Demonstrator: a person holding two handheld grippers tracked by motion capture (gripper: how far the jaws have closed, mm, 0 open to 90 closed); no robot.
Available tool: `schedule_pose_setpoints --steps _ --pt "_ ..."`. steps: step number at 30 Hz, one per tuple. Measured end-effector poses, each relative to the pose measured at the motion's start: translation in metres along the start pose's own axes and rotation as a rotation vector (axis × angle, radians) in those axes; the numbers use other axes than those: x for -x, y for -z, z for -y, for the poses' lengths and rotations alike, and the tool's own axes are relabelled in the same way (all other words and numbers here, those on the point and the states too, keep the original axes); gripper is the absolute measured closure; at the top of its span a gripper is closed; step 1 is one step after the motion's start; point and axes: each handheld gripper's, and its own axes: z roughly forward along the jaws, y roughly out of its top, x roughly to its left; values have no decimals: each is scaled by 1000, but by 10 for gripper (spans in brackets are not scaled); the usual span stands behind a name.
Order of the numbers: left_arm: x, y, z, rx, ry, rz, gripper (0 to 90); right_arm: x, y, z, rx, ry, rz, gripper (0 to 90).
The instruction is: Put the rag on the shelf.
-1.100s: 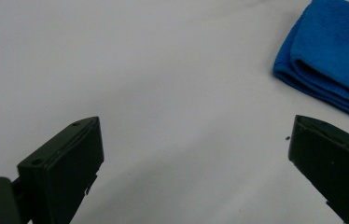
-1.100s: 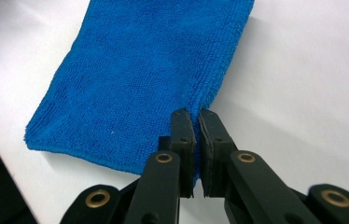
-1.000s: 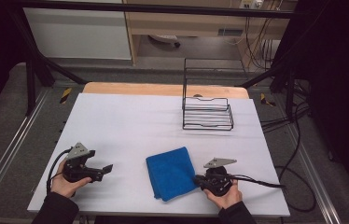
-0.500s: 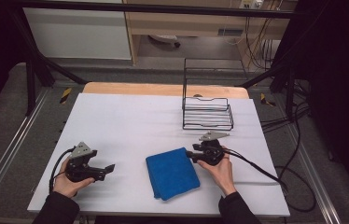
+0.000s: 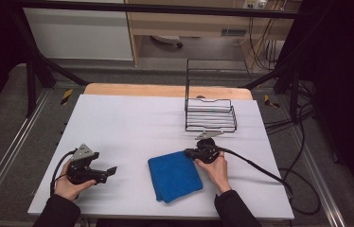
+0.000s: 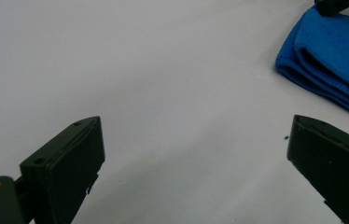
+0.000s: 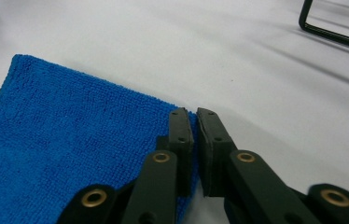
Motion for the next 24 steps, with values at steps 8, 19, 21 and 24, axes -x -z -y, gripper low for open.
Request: schedule_pose_setpoints --steps 8,19,21,24 --pt "1 0 1 3 8 0 42 0 25 2 15 -45 115 875" --pt "10 -1 -11 9 5 4 38 10 45 10 87 -41 121 603" --pt "13 -2 -17 17 16 6 40 11 53 10 118 -27 111 497" --pt "21 -5 -29 19 4 22 44 11 64 14 152 -11 94 347"
